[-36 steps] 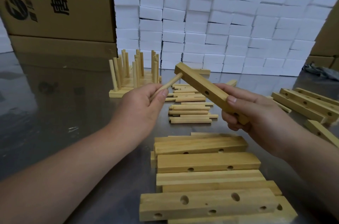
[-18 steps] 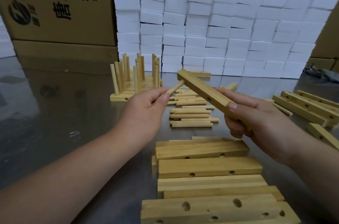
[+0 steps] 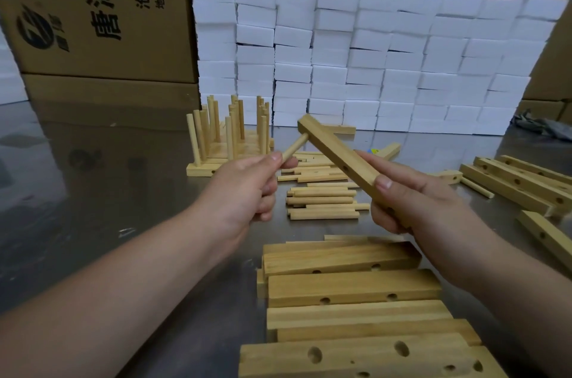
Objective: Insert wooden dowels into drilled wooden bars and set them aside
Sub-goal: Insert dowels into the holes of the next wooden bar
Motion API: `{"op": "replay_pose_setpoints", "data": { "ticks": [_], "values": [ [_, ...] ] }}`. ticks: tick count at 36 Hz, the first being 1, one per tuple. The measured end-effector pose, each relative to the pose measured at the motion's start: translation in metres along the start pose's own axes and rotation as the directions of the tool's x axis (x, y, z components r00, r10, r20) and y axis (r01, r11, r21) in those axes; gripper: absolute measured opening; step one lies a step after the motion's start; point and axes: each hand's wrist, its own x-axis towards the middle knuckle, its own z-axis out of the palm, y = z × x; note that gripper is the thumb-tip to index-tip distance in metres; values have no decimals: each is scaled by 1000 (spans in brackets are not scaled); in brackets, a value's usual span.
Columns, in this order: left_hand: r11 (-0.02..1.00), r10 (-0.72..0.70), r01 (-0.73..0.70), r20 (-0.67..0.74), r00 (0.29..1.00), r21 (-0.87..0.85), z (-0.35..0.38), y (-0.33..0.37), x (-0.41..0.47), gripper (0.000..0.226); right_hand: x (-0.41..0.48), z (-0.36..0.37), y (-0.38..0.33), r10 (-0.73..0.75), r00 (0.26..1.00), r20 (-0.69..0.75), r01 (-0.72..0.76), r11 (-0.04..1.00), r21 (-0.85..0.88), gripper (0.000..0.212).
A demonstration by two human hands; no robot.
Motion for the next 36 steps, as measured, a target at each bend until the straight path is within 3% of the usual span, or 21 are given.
{"op": "replay_pose_setpoints", "data": {
  "ticks": [10,12,15,18,27,36],
  "values": [
    [1000,31,-30,-107,994,3,-11,-3,6,28,5,-6,5,16,976,-218,-33,996,-78,35],
    [981,63,-40,-119,991,190,-12,-5,6,21,9,-7,9,59,952,-299,-99,988,-120,47],
    [775,89,-79,14,996,628,-9,-13,4,27,12,-10,12,138,918,-372,-188,977,-99,55],
    [629,-53,-86,153,987,773,-5,-18,6,23,17,-11,14,218,895,-389,-226,974,26,44],
    [569,-46,-73,120,992,819,-7,-25,14,13,20,-7,14,345,880,-326,-235,914,332,28],
    [532,-27,-76,107,994,843,-6,-26,14,12,18,-11,15,346,853,-390,-240,925,296,31]
  ]
}}
